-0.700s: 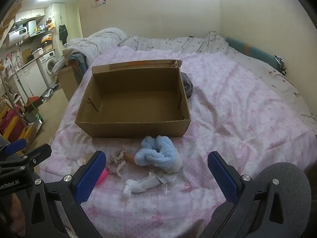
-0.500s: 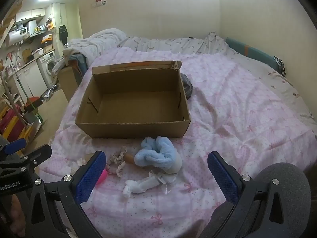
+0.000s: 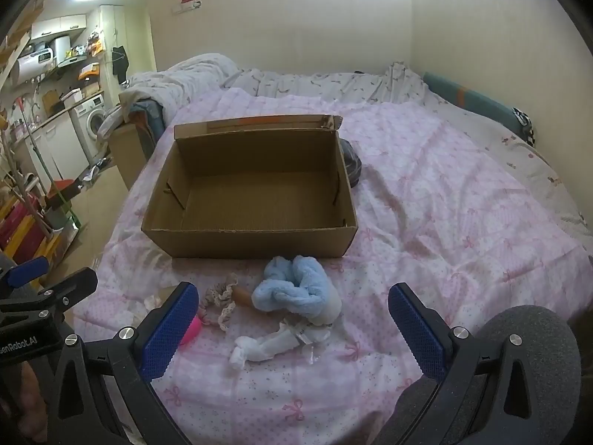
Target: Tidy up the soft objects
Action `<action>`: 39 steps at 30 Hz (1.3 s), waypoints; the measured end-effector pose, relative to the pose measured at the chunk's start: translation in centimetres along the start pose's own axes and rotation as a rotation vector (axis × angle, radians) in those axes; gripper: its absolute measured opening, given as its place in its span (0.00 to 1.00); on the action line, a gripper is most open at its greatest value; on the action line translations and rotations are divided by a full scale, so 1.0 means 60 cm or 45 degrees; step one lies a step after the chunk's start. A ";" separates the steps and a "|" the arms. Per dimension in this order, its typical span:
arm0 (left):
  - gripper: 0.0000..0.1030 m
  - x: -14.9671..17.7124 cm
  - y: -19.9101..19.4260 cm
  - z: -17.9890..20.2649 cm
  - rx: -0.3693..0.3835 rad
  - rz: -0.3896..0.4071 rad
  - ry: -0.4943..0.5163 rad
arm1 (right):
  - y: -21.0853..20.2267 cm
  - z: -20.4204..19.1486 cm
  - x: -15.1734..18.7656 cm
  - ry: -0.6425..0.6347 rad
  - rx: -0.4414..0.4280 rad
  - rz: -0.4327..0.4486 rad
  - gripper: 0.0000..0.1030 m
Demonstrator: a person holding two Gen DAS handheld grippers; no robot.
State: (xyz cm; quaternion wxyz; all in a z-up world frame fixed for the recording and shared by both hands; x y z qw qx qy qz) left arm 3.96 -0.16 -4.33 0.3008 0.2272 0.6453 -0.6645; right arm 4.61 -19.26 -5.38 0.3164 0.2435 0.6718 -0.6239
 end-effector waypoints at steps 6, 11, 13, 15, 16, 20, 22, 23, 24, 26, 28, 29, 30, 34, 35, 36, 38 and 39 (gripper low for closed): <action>1.00 -0.001 0.000 0.000 -0.001 -0.001 0.001 | 0.000 0.002 0.000 -0.001 0.002 0.001 1.00; 1.00 0.000 0.000 0.001 -0.002 0.000 0.002 | 0.000 0.002 0.000 -0.001 0.004 0.005 1.00; 1.00 0.000 0.000 0.000 -0.001 -0.001 0.001 | -0.001 0.000 -0.001 -0.004 0.004 0.004 1.00; 1.00 0.000 -0.001 0.000 -0.001 0.000 0.002 | -0.001 0.001 -0.001 -0.003 0.004 0.005 1.00; 1.00 0.000 0.000 0.000 0.000 0.000 0.001 | -0.001 0.000 -0.001 -0.004 0.005 0.005 1.00; 1.00 0.000 0.000 0.000 -0.002 -0.001 0.003 | -0.001 0.000 -0.001 -0.005 0.005 0.006 1.00; 1.00 0.001 -0.002 0.002 -0.006 -0.001 0.005 | -0.001 0.000 -0.001 -0.006 0.006 0.006 1.00; 1.00 -0.001 -0.002 -0.004 -0.006 -0.002 0.002 | -0.001 0.000 -0.001 -0.007 0.006 0.006 1.00; 1.00 -0.001 -0.003 -0.004 -0.006 -0.002 0.002 | -0.001 0.000 -0.001 -0.006 0.005 0.005 1.00; 1.00 -0.001 -0.002 -0.004 -0.007 -0.002 0.000 | -0.001 0.000 -0.001 -0.007 0.006 0.006 1.00; 1.00 -0.001 -0.002 -0.004 -0.008 -0.002 0.002 | 0.000 -0.001 -0.001 -0.007 0.006 0.005 1.00; 1.00 -0.001 -0.002 -0.005 -0.008 -0.003 0.002 | 0.000 0.000 0.000 -0.007 0.006 0.005 1.00; 1.00 -0.001 -0.002 -0.005 -0.008 -0.003 0.002 | 0.000 0.000 0.000 -0.005 0.006 0.004 1.00; 1.00 -0.001 -0.002 -0.005 -0.009 -0.003 0.003 | 0.000 0.000 0.000 -0.006 0.007 0.005 1.00; 1.00 -0.001 -0.002 -0.005 -0.008 -0.003 0.002 | 0.000 0.000 0.000 -0.007 0.007 0.005 1.00; 1.00 -0.001 -0.002 -0.005 -0.009 -0.003 0.003 | 0.001 0.001 0.000 -0.007 0.006 0.005 1.00; 1.00 -0.001 -0.002 -0.005 -0.010 -0.003 0.003 | 0.001 0.000 0.000 -0.007 0.006 0.004 1.00; 1.00 -0.001 -0.002 -0.005 -0.009 -0.003 0.002 | 0.001 0.001 0.000 -0.007 0.006 0.004 1.00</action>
Point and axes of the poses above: each gripper's, at about its wrist camera, not at the fingertips, and y roughly the way its jaws point, z to its right, x to its underside, the point moved 6 cm from there along y, roughly the way its jaws point, and after that the axes turned 2 degrees about -y, right-handed, at the moved point
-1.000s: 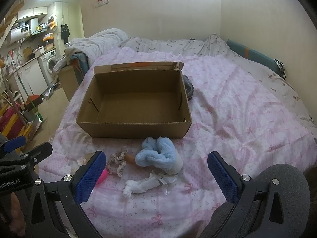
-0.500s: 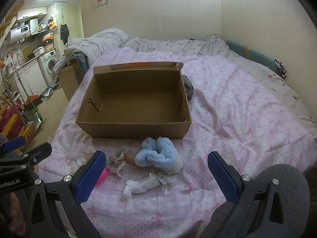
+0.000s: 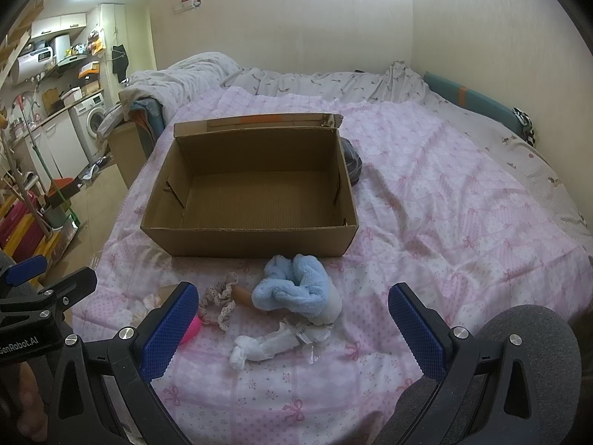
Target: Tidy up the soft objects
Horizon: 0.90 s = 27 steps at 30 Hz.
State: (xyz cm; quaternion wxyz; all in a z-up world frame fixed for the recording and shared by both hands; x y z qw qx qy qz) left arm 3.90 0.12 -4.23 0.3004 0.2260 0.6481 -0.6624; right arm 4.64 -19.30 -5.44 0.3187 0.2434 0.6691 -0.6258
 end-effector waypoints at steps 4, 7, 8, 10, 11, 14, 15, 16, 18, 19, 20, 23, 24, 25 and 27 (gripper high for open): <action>1.00 0.000 0.000 0.000 -0.001 0.000 0.000 | 0.000 0.000 0.000 0.000 0.000 0.001 1.00; 1.00 0.000 0.000 0.000 -0.002 -0.001 0.002 | 0.000 0.000 0.000 0.001 0.000 0.001 1.00; 1.00 0.000 0.000 0.000 -0.002 -0.001 0.002 | 0.000 0.000 0.000 0.002 0.000 0.001 1.00; 1.00 0.000 0.000 0.000 0.000 0.000 0.002 | 0.000 -0.001 0.000 0.001 0.000 0.001 1.00; 1.00 0.000 0.000 0.001 -0.002 -0.001 0.002 | 0.000 -0.001 0.000 0.001 0.001 0.001 1.00; 1.00 0.000 0.000 0.001 -0.002 -0.001 0.002 | 0.000 0.000 0.000 0.001 0.001 0.002 1.00; 1.00 0.000 0.000 0.001 -0.002 -0.001 0.002 | 0.000 0.000 0.000 0.001 0.000 0.001 1.00; 1.00 0.000 0.000 0.001 -0.003 -0.001 0.002 | 0.000 0.000 0.000 0.001 0.000 0.000 1.00; 1.00 0.000 0.000 0.001 -0.002 -0.002 0.002 | 0.000 0.000 0.000 0.000 0.000 0.002 1.00; 1.00 0.000 0.000 0.001 -0.002 -0.002 0.002 | 0.000 -0.001 0.000 0.001 0.000 0.002 1.00; 1.00 0.000 0.000 0.001 -0.002 -0.001 0.003 | 0.000 0.000 0.000 0.001 0.000 0.003 1.00; 1.00 0.000 0.000 0.001 -0.003 -0.001 0.004 | 0.000 0.001 -0.001 0.003 0.000 0.002 1.00; 1.00 0.000 0.000 0.001 -0.005 -0.002 0.005 | 0.000 0.002 -0.001 0.004 0.000 0.002 1.00; 1.00 0.000 0.000 0.001 -0.006 -0.003 0.004 | 0.000 0.001 -0.001 0.003 0.000 0.001 1.00; 1.00 -0.005 -0.003 0.000 -0.021 -0.011 0.010 | -0.001 0.002 -0.004 0.004 0.000 0.002 1.00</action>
Point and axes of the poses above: each gripper's, at about its wrist camera, not at the fingertips, and y roughly the way its jaws point, z to its right, x to its underside, the point moved 6 cm from there along y, roughly the way its jaws point, and after that the axes turned 2 degrees about -y, right-handed, at the moved point
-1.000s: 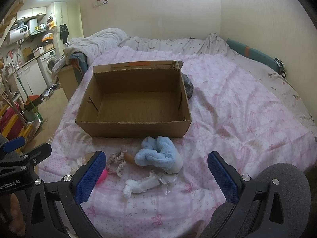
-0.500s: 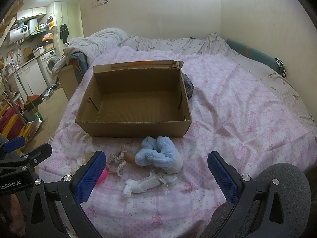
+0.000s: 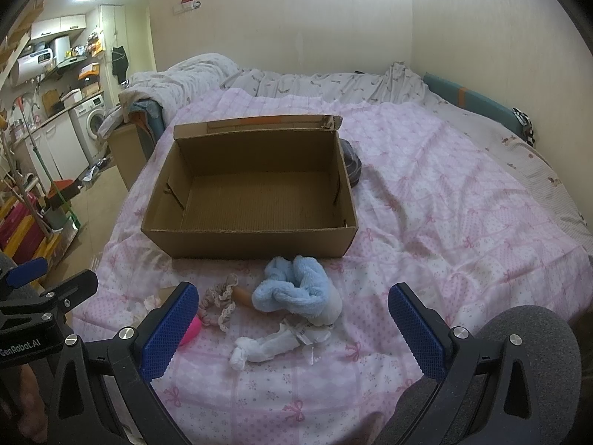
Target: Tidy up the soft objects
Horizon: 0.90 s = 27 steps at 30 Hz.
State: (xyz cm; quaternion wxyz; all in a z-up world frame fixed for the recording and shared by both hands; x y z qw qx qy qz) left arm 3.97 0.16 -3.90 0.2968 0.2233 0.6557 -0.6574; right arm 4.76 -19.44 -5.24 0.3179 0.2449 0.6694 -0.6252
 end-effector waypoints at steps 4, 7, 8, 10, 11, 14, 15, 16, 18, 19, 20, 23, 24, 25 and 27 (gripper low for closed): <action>1.00 -0.034 -0.017 -0.005 -0.011 0.035 0.012 | -0.008 -0.001 -0.024 -0.009 -0.051 -0.002 1.00; 1.00 -0.064 -0.011 -0.011 -0.014 -0.018 0.004 | -0.011 0.011 -0.065 0.007 -0.102 -0.001 1.00; 1.00 -0.071 -0.006 -0.009 -0.004 -0.044 0.000 | -0.013 0.015 -0.082 0.018 -0.123 -0.010 1.00; 1.00 -0.085 0.014 -0.014 -0.002 -0.103 -0.012 | -0.003 0.022 -0.098 0.023 -0.160 -0.039 1.00; 1.00 -0.090 0.025 -0.018 -0.017 -0.131 -0.011 | 0.005 0.026 -0.103 0.017 -0.169 -0.060 1.00; 1.00 -0.089 0.080 -0.031 -0.062 -0.283 0.009 | 0.041 0.035 -0.105 -0.006 -0.172 -0.129 1.00; 1.00 -0.083 0.103 -0.036 -0.060 -0.347 0.001 | 0.052 0.037 -0.101 -0.008 -0.176 -0.146 1.00; 1.00 -0.075 0.124 -0.041 -0.054 -0.408 -0.012 | 0.067 0.037 -0.094 -0.001 -0.184 -0.168 1.00; 0.97 -0.048 0.168 -0.052 -0.022 -0.558 -0.068 | 0.093 0.037 -0.076 0.011 -0.197 -0.213 1.00; 0.94 -0.035 0.183 -0.054 0.002 -0.614 -0.088 | 0.105 0.038 -0.064 0.022 -0.196 -0.233 1.00; 0.82 -0.018 0.198 -0.052 0.029 -0.678 -0.095 | 0.115 0.039 -0.051 0.044 -0.197 -0.252 1.00; 0.71 0.029 0.223 -0.034 0.098 -0.816 -0.093 | 0.135 0.044 -0.039 0.114 -0.210 -0.308 1.00; 0.71 0.043 0.227 -0.027 0.122 -0.844 -0.097 | 0.135 0.046 -0.042 0.125 -0.217 -0.299 1.00; 0.71 0.058 0.231 -0.021 0.138 -0.869 -0.094 | 0.137 0.049 -0.042 0.130 -0.211 -0.297 1.00; 0.71 0.075 0.239 -0.017 0.118 -0.875 -0.075 | 0.146 0.055 -0.037 0.159 -0.209 -0.319 1.00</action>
Point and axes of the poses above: each gripper's, at about its wrist camera, not at the fingertips, and y roughly the way its jaws point, z to its right, x to its underside, the point moved 6 cm from there along y, roughly the way its jaws point, and after that the axes turned 2 degrees about -y, right-handed, at the moved point
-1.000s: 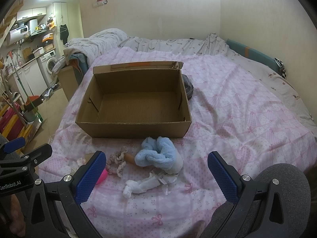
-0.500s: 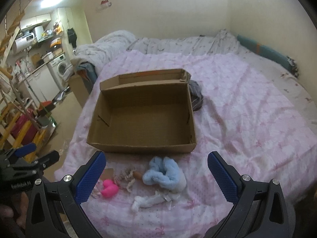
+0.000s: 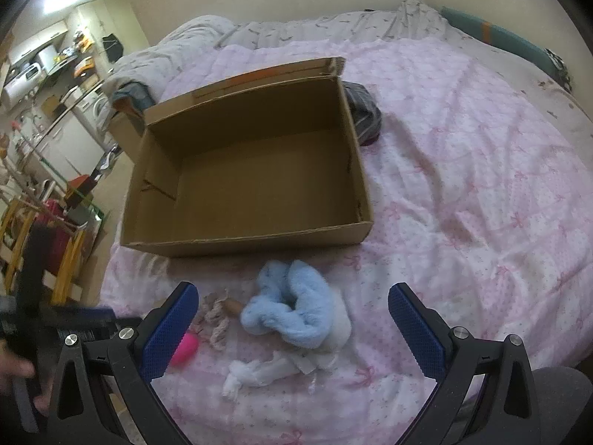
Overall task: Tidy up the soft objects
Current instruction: 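Grasp the cream scrunchie with the left tool while the right tool grasps the white sock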
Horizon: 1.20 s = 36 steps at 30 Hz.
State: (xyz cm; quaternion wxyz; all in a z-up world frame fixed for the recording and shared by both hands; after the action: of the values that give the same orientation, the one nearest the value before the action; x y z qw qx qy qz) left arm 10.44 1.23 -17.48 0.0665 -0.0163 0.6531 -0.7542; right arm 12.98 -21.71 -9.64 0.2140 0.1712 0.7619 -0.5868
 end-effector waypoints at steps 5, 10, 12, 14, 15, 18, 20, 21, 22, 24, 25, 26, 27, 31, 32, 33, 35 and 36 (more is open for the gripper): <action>0.48 0.007 0.033 0.003 -0.003 -0.048 -0.011 | 0.017 0.010 -0.001 0.043 0.013 -0.029 1.00; 0.16 0.012 0.051 -0.005 0.080 -0.073 -0.042 | 0.026 0.004 0.001 0.026 0.018 -0.050 1.00; 0.13 0.013 0.047 -0.005 0.091 -0.061 -0.041 | 0.027 0.002 0.001 0.018 0.018 -0.051 1.00; 0.13 0.010 0.030 -0.009 0.072 -0.009 -0.033 | 0.029 0.001 0.001 0.020 0.011 -0.058 1.00; 0.13 0.009 0.018 -0.007 0.067 0.014 -0.032 | 0.030 0.002 0.003 0.026 0.005 -0.063 1.00; 0.13 0.011 -0.034 -0.010 0.044 0.133 -0.033 | 0.034 0.007 0.006 0.063 -0.037 -0.099 1.00; 0.13 0.017 -0.049 -0.020 0.050 0.181 -0.062 | 0.043 0.003 0.016 0.103 -0.151 -0.204 1.00; 0.13 0.012 -0.053 -0.019 0.051 0.183 -0.073 | 0.047 -0.003 0.025 0.150 -0.280 -0.281 1.00; 0.13 0.016 -0.050 -0.019 0.047 0.179 -0.076 | 0.049 -0.006 0.033 0.185 -0.357 -0.324 1.00; 0.13 0.014 -0.045 -0.016 0.032 0.169 -0.068 | 0.058 -0.009 0.051 0.221 -0.402 -0.417 1.00; 0.13 0.014 -0.041 -0.007 0.036 0.165 -0.060 | 0.067 -0.013 0.061 0.246 -0.424 -0.487 1.00; 0.13 0.011 -0.043 -0.006 0.042 0.164 -0.055 | 0.073 -0.019 0.070 0.271 -0.460 -0.535 1.00; 0.13 0.009 -0.043 -0.003 0.045 0.166 -0.051 | 0.077 -0.025 0.078 0.288 -0.478 -0.568 1.00; 0.13 0.006 -0.041 0.002 0.063 0.168 -0.039 | 0.100 -0.047 0.111 0.241 -0.397 -0.648 0.82; 0.13 0.002 -0.042 0.005 0.066 0.167 -0.034 | 0.106 -0.052 0.120 0.231 -0.382 -0.669 0.79; 0.13 0.000 -0.041 0.007 0.067 0.167 -0.029 | 0.112 -0.057 0.127 0.224 -0.373 -0.685 0.79; 0.13 -0.002 -0.043 0.010 0.062 0.172 -0.022 | 0.126 -0.063 0.136 0.161 -0.292 -0.686 0.79; 0.13 -0.002 -0.043 0.011 0.060 0.174 -0.020 | 0.131 -0.067 0.137 0.107 -0.235 -0.676 0.79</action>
State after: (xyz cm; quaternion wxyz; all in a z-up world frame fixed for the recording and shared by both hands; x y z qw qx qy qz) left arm 10.44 0.98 -14.81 0.1235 0.0239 0.6341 -0.7629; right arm 9.53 -15.75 -19.54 0.0358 -0.0305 0.8385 -0.5428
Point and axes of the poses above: each gripper's, at about its wrist camera, not at the fingertips, and y roughly the way its jaws point, z to its right, x to its underside, the point moved 6 cm from there along y, roughly the way its jaws point, and after that the axes turned 2 degrees about -y, right-handed, at the moved point
